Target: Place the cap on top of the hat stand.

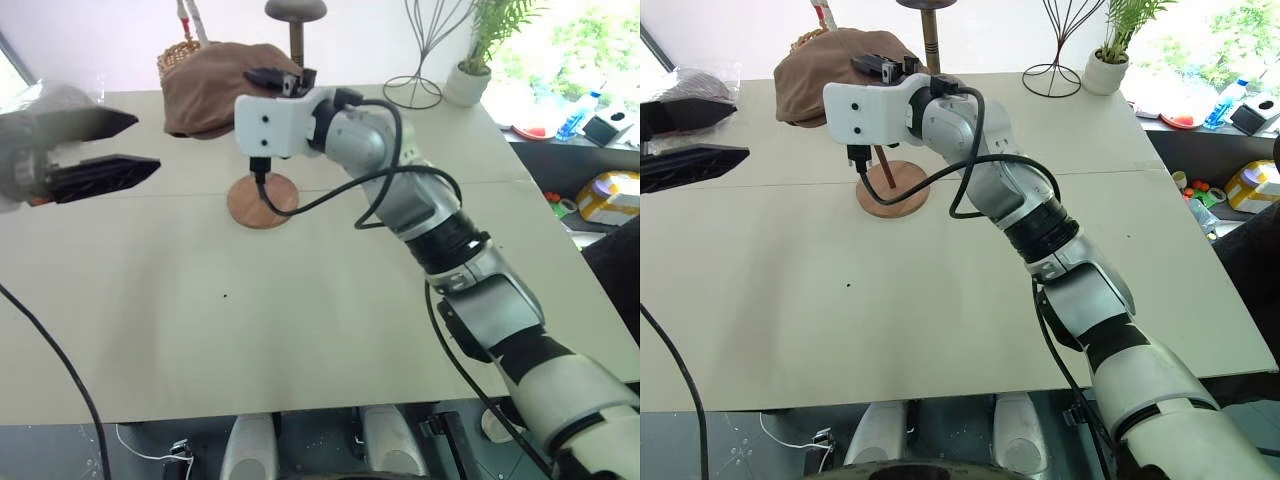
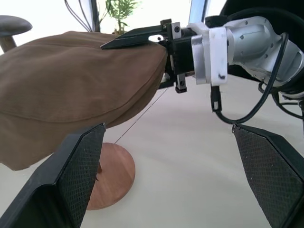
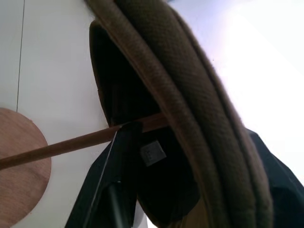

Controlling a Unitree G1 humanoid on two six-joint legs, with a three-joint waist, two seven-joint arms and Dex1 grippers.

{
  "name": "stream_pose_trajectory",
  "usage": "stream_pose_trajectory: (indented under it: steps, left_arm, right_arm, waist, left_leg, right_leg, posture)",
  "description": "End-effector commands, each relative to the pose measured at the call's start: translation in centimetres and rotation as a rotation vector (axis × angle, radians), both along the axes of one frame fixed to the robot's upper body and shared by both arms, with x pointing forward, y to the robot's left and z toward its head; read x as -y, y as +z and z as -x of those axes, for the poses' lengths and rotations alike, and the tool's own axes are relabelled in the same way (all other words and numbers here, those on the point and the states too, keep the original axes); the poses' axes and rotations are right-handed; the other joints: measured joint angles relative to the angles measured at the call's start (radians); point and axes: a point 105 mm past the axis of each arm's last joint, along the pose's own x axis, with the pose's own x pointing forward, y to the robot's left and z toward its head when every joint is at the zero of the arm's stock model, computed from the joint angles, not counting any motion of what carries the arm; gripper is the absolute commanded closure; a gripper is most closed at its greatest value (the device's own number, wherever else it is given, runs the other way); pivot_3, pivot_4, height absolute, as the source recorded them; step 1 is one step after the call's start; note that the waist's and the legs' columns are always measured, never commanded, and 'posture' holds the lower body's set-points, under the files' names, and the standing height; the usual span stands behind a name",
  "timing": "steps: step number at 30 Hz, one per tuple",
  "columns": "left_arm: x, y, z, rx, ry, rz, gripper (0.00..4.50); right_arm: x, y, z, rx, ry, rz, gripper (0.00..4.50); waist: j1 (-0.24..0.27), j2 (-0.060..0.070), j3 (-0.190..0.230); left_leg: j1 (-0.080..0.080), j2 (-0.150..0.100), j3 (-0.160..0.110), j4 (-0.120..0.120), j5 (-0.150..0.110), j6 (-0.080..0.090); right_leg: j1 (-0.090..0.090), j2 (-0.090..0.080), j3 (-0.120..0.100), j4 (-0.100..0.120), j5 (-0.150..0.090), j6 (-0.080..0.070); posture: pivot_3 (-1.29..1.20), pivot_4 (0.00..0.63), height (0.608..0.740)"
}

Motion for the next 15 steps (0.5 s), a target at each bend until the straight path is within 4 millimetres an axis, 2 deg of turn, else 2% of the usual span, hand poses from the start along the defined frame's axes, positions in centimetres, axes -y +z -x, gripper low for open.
stream_pose_trajectory:
  steps: [1, 9, 15]
  left_arm:
    - [0.4, 1.0, 0.3, 0.060, -0.003, -0.038, 0.00]
    - [0.7, 1.2, -0.1, 0.065, -0.028, -0.055, 0.00]
    - [0.8, 1.6, -0.7, 0.082, -0.037, -0.050, 0.00]
  right_arm:
    - [0.6, -0.1, 0.9, -0.034, 0.049, -0.014, 1.93]
    - [3.5, 1.4, 3.2, -0.040, 0.115, -0.074, 1.93]
    - [2.5, 2.4, 2.6, 0.012, 0.113, -0.121, 1.93]
  waist:
    - [0.001, 0.000, 0.000]
    - [0.004, 0.000, 0.000]
    - [-0.001, 0.000, 0.000]
  left_leg:
    - [0.000, 0.000, 0.000, 0.000, 0.000, 0.000]
    - [0.000, 0.000, 0.000, 0.000, 0.000, 0.000]
    - [0.000, 0.000, 0.000, 0.000, 0.000, 0.000]
  right_leg:
    - [0.000, 0.000, 0.000, 0.000, 0.000, 0.000]
    - [0.000, 0.000, 0.000, 0.000, 0.000, 0.000]
    - [-0.001, 0.000, 0.000, 0.001, 0.000, 0.000]
  posture:
    - [0.00, 0.150, 0.728]
    - [0.00, 0.150, 0.728]
    - [0.00, 0.150, 0.728]
